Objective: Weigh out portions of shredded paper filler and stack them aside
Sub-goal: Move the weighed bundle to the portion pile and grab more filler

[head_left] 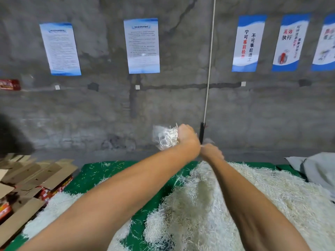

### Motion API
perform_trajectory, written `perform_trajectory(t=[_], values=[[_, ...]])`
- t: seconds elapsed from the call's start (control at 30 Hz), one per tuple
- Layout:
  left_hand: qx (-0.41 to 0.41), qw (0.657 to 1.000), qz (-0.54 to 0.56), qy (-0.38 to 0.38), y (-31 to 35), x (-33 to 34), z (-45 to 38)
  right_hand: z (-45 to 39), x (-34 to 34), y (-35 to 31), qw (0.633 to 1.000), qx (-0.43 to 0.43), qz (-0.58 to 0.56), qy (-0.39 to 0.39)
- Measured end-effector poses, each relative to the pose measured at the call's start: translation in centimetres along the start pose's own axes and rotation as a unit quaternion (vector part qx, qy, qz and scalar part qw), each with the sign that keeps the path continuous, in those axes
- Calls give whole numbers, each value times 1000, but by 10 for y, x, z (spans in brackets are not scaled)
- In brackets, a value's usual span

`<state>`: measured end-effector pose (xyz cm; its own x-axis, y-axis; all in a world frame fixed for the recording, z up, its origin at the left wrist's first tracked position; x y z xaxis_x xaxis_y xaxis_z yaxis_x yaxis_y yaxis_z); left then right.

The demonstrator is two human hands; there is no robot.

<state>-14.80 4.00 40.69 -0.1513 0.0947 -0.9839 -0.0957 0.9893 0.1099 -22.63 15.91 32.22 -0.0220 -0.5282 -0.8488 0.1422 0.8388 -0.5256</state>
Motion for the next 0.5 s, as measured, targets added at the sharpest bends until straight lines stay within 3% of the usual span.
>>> perform_trajectory(t=[0.1, 0.17, 0.2, 0.27, 0.33, 0.43, 0.5], values=[[93, 989, -104, 53, -21, 22, 14, -17, -49, 9, 995, -20, 57, 83], [70, 996, -19, 49, -48, 39, 5, -23, -72, 3, 989, -70, 65, 109], [29, 992, 100, 64, -60, 40, -4, -22, -71, -4, 989, -103, 49, 90], [-49, 930, 356, 81, -75, 44, -12, -17, -55, -12, 988, -148, -36, 0], [-99, 851, 512, 61, -77, 49, -20, -9, -32, -9, 984, -157, -48, -70], [-130, 796, 592, 12, -75, 59, -25, 10, -9, -11, 977, -208, -20, -47], [-137, 761, 633, -16, -74, 66, -17, 37, 7, -18, 956, -228, -159, -89]])
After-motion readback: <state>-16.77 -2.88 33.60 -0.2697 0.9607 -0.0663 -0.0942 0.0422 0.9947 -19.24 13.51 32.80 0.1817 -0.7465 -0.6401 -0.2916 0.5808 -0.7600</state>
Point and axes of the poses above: each hand's wrist, its own z-axis away from the middle knuckle, its own x-axis out of the palm, y = z × x, the point moved 8 cm from there along -z, towards the middle knuckle, and after that the axes turned 3 degrees about x, right-handed, at the moved point
